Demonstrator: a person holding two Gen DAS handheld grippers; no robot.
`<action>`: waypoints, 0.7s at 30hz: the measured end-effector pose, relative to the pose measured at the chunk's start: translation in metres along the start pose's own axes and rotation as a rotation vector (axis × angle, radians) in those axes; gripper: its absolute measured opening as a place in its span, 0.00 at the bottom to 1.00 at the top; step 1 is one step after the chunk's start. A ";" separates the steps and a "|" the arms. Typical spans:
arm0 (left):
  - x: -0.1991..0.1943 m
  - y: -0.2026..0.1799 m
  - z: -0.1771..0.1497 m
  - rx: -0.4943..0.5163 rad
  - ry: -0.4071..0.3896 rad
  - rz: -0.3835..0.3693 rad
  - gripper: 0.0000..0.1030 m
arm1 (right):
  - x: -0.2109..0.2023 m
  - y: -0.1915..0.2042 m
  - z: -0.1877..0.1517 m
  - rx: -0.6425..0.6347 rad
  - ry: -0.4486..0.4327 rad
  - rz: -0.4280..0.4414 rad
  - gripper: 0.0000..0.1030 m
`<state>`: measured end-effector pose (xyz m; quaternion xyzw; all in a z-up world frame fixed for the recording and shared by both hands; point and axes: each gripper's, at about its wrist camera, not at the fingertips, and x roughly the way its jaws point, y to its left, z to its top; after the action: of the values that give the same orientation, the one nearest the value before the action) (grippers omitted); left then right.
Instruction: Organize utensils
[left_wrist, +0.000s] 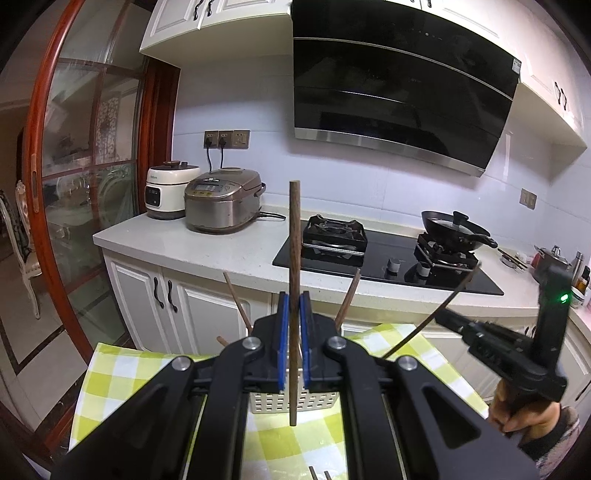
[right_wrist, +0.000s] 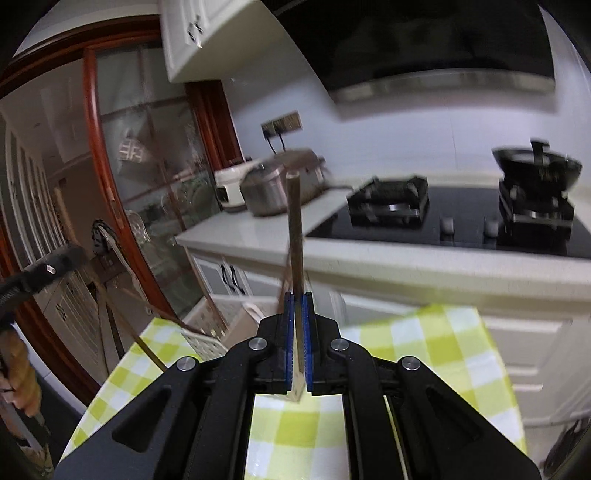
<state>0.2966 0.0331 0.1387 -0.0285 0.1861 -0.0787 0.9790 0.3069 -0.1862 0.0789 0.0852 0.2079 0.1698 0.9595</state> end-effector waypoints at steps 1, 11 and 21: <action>0.000 -0.002 0.001 0.002 -0.002 0.001 0.06 | -0.001 0.003 0.004 -0.009 -0.004 0.000 0.05; 0.016 -0.003 0.023 0.009 0.002 0.011 0.06 | 0.005 0.031 0.042 -0.089 0.018 0.013 0.01; 0.012 0.005 -0.001 -0.001 0.033 0.003 0.06 | 0.093 -0.023 -0.080 -0.064 0.393 -0.087 0.49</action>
<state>0.3082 0.0365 0.1329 -0.0273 0.2021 -0.0778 0.9759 0.3591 -0.1666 -0.0331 0.0109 0.3894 0.1478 0.9090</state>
